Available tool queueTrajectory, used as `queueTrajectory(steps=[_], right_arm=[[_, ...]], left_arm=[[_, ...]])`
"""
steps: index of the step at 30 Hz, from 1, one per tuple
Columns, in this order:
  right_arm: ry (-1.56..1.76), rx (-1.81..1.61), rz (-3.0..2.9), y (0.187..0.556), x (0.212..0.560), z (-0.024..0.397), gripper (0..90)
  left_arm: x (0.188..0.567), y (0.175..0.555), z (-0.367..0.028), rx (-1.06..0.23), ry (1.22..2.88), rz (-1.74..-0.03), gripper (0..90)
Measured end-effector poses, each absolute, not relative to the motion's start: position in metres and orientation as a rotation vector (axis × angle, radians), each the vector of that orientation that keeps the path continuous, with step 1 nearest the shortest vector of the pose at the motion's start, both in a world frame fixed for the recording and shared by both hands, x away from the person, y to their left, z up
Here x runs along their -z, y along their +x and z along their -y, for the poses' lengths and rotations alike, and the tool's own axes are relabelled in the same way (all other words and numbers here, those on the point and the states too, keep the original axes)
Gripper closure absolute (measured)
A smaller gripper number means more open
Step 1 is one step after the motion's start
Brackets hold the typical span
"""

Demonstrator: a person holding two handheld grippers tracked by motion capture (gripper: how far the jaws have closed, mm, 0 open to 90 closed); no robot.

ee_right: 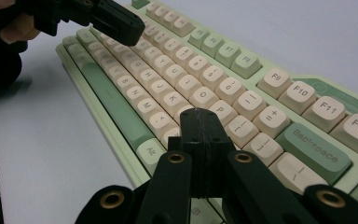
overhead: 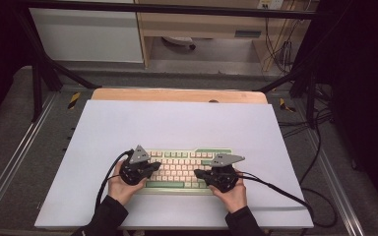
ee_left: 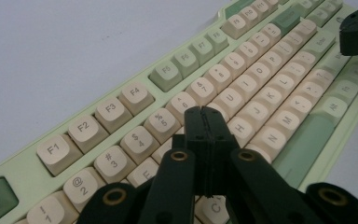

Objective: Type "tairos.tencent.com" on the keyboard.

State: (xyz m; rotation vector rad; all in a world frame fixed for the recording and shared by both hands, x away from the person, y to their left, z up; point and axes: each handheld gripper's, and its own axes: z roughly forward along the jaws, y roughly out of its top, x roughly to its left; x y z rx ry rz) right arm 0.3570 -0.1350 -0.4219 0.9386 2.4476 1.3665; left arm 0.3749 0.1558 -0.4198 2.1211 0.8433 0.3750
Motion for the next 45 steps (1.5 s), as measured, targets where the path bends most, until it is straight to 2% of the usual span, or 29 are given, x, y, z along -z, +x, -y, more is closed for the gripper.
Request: queueTrajectory(steps=[22, 45], right_arm=[[0.932, -1.369, -2.446, 0.356, 0.421, 0.136, 90.0], [0.947, -1.384, -2.436, 0.359, 0.417, 0.136, 90.0]], left_arm=[[0.424, 0.379, -0.148, -0.379, 2.142, -0.831, 89.9], [0.414, 0.353, -0.201, -0.392, 2.088, -0.863, 89.8]])
